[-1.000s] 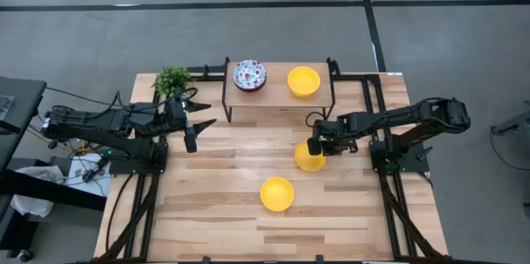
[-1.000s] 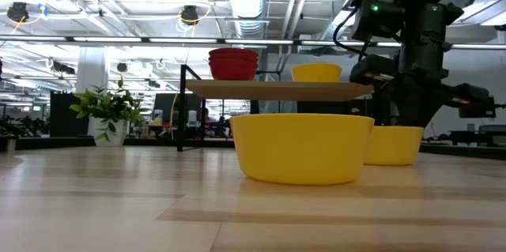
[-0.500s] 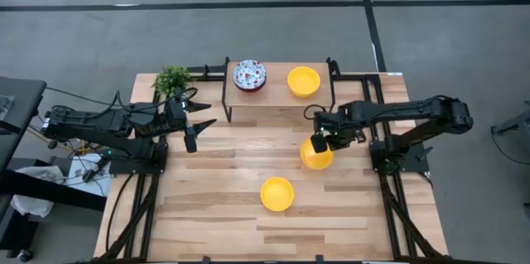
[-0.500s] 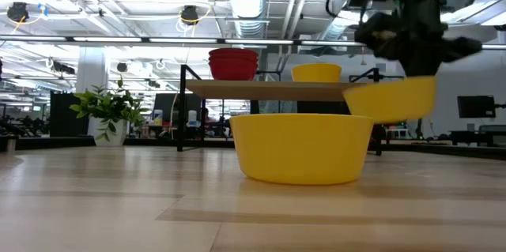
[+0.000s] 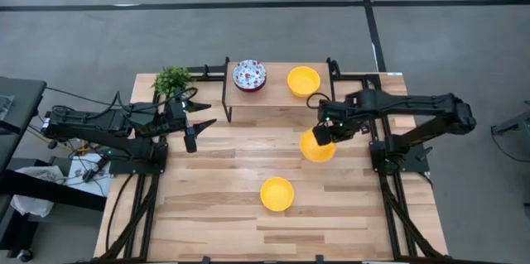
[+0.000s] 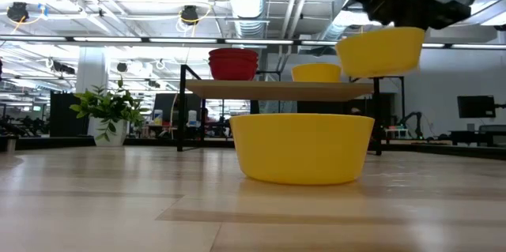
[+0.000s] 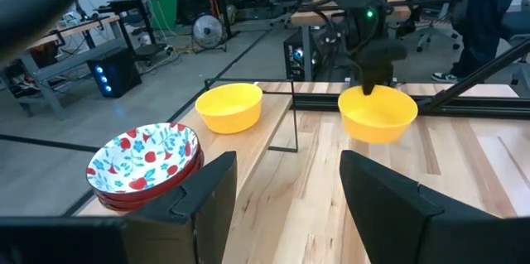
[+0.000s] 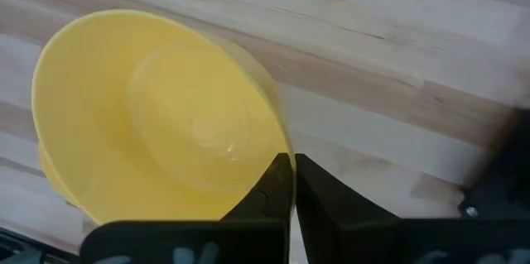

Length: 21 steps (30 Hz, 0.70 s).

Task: Pick & Place Mini bowls
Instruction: Stack the top yellow bowl on the yellow bowl on the shelf

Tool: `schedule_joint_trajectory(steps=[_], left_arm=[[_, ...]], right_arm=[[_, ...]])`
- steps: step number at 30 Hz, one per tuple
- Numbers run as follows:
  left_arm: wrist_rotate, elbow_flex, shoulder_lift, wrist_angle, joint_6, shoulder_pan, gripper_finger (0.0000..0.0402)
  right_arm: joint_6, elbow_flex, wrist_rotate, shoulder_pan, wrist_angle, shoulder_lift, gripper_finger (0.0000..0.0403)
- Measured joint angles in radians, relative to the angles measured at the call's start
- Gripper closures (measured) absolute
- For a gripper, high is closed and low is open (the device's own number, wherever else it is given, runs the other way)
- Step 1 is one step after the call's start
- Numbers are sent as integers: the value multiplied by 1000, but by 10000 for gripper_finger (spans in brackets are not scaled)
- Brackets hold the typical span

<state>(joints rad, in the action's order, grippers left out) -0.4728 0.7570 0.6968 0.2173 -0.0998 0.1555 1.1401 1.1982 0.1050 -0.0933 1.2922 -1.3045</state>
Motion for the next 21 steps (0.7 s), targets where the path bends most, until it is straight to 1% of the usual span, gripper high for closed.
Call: schedule_joint_trajectory(steps=[6,10,12,15,21], left_arm=[[0,0,0,-1,-5,0,187],[0,0,0,-1,-7,0,187],[0,0,0,-1,-7,0,187],[0,0,0,0,-8,0,187],[0,0,0,-1,-8,0,187]], right_arm=[[2,5,3,0,12,12,403],[-46,28,32,0,10,10,403],[-51,72,35,-1,7,8,403],[-76,172,34,-21,17,8,403],[-94,411,31,-87,135,8,403]])
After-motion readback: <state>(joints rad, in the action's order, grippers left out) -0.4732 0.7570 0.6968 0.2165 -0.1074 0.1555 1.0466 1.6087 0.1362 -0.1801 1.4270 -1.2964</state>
